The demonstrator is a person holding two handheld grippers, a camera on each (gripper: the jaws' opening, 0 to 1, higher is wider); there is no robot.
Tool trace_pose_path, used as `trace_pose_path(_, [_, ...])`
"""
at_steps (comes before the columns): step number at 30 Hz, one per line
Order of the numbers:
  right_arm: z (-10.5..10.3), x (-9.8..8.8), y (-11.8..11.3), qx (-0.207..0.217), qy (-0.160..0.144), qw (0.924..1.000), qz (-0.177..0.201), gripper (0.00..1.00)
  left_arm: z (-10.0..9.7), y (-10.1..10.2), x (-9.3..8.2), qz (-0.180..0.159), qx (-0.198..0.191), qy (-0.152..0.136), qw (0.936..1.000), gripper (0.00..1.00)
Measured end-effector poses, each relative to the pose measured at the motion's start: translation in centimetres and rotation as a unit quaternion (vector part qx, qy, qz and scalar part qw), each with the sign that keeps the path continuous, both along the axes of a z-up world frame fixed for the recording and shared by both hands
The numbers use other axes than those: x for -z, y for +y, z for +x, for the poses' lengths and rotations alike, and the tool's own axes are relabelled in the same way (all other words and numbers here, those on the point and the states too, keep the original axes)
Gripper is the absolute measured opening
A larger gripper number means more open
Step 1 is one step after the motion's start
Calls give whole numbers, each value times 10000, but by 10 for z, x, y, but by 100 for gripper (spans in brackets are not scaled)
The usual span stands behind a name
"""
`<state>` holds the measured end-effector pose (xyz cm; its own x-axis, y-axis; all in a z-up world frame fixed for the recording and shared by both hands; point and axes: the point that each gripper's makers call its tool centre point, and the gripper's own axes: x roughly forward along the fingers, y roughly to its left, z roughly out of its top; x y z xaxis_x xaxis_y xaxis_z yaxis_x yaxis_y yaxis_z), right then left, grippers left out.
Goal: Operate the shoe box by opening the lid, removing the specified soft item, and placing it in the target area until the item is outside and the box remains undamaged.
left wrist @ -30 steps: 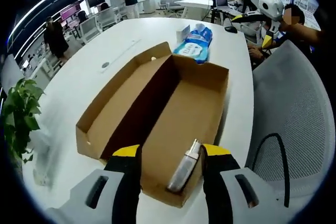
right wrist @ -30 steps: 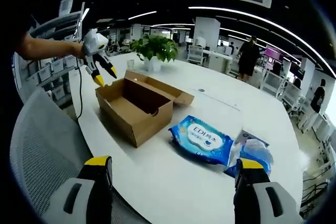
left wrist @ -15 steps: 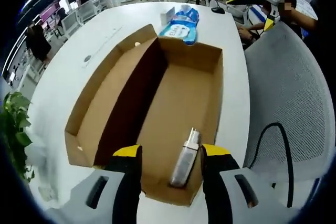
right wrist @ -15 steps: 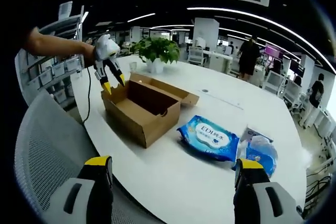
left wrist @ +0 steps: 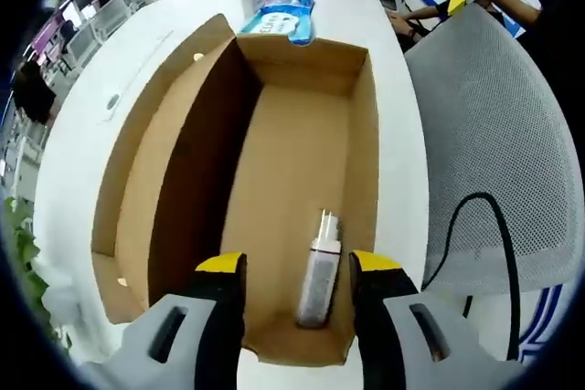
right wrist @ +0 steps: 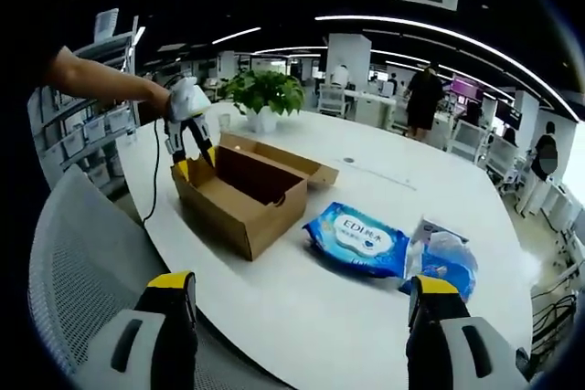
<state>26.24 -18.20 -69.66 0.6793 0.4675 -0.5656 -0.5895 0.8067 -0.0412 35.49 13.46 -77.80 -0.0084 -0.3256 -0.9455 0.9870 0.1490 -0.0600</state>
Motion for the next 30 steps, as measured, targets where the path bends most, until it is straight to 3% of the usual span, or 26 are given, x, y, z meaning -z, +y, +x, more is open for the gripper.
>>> trace_pose_path(9, [2, -5, 8, -75, -60, 9999, 82, 97, 1, 2, 15, 159, 336, 128, 9992, 45])
trace_pose_path(30, [-2, 5, -2, 195, 66, 9997, 101, 97, 3, 0, 41, 266, 700, 344, 9966, 40])
